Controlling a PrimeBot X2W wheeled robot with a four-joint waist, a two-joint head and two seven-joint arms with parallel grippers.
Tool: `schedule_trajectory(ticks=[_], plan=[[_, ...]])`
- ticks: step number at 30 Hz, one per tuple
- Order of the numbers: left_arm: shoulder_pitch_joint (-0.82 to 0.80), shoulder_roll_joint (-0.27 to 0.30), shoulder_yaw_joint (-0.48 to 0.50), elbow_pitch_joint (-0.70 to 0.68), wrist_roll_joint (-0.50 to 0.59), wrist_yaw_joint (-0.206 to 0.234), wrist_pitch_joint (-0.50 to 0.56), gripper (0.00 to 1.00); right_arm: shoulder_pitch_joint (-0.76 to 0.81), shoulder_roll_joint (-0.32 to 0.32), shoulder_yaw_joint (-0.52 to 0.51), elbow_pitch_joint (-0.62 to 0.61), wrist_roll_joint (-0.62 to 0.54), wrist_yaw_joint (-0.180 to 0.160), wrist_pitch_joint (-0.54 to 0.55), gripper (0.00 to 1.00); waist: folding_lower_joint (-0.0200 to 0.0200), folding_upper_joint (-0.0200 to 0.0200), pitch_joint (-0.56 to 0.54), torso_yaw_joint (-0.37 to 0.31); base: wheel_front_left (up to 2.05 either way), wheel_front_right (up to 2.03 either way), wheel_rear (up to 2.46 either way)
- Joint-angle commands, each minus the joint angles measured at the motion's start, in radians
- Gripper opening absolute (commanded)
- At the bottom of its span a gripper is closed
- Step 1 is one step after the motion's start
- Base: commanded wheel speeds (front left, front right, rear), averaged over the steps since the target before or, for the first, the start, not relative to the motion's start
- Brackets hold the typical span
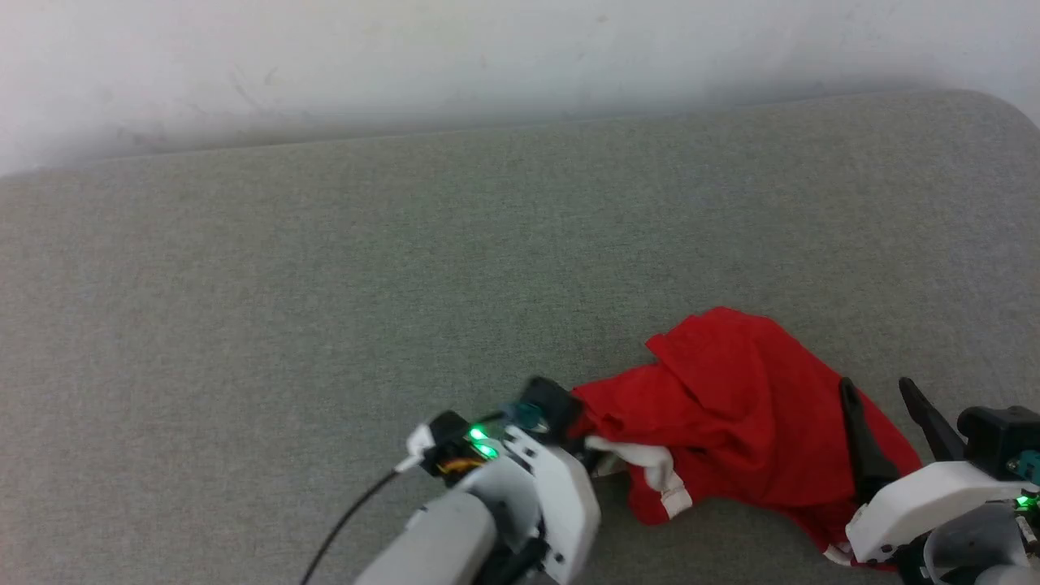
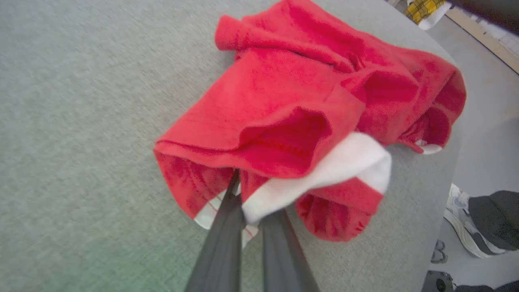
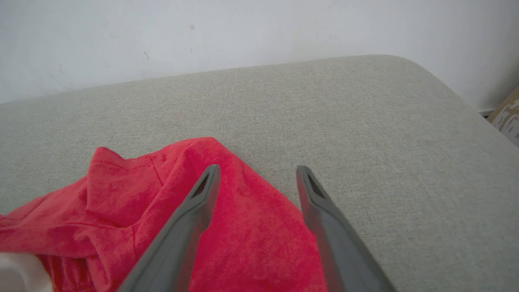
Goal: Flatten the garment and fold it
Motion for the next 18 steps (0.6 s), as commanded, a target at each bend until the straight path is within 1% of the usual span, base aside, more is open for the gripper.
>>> schedule_trajectory(ticks=[1,5,7,11,13,16,17,18], plan=[[-0.012,0.019,0.025,-0.015,-0.009,0.004,-0.031,0.00,-0.013,0.003,-0.003,0.005,0.001,-0.001,-0.007,1.00,-0.0002,0.0000,-0.023,0.025,0.00,0.00,0.00],[0.013,0.091,0.103,-0.087,-0.041,0.021,-0.098,0.00,-0.007,0.003,-0.008,0.012,-0.002,-0.001,-0.006,1.00,-0.0002,0.0000,-0.062,0.059,0.00,0.00,0.00],[0.029,0.140,0.146,-0.133,-0.055,0.034,-0.111,0.00,0.000,0.003,-0.009,0.013,-0.002,-0.001,-0.002,1.00,-0.0002,0.0000,-0.079,0.076,0.00,0.00,0.00],[0.056,0.241,0.260,-0.225,-0.085,0.083,-0.138,0.00,0.011,0.003,-0.002,0.015,0.000,-0.001,0.004,1.00,-0.0002,0.0000,-0.099,0.103,0.00,0.00,0.00],[0.067,0.285,0.314,-0.248,-0.099,0.104,-0.147,0.00,0.013,0.003,0.008,0.016,0.000,-0.001,0.007,1.00,-0.0002,0.0000,-0.100,0.113,0.00,0.00,0.00],[0.075,0.326,0.378,-0.235,-0.105,0.143,-0.175,0.00,0.013,0.003,0.022,0.023,0.000,-0.001,0.011,1.00,-0.0002,0.0000,-0.095,0.123,0.00,0.00,0.00],[0.077,0.336,0.394,-0.219,-0.097,0.163,-0.188,1.00,0.012,0.003,0.029,0.026,-0.003,-0.001,0.012,1.00,-0.0002,0.0000,-0.094,0.125,0.00,0.00,0.00],[0.080,0.344,0.407,-0.200,-0.090,0.178,-0.203,1.00,0.011,0.003,0.035,0.030,-0.004,-0.001,0.013,1.00,-0.0002,0.0000,-0.092,0.127,0.00,0.00,0.00]])
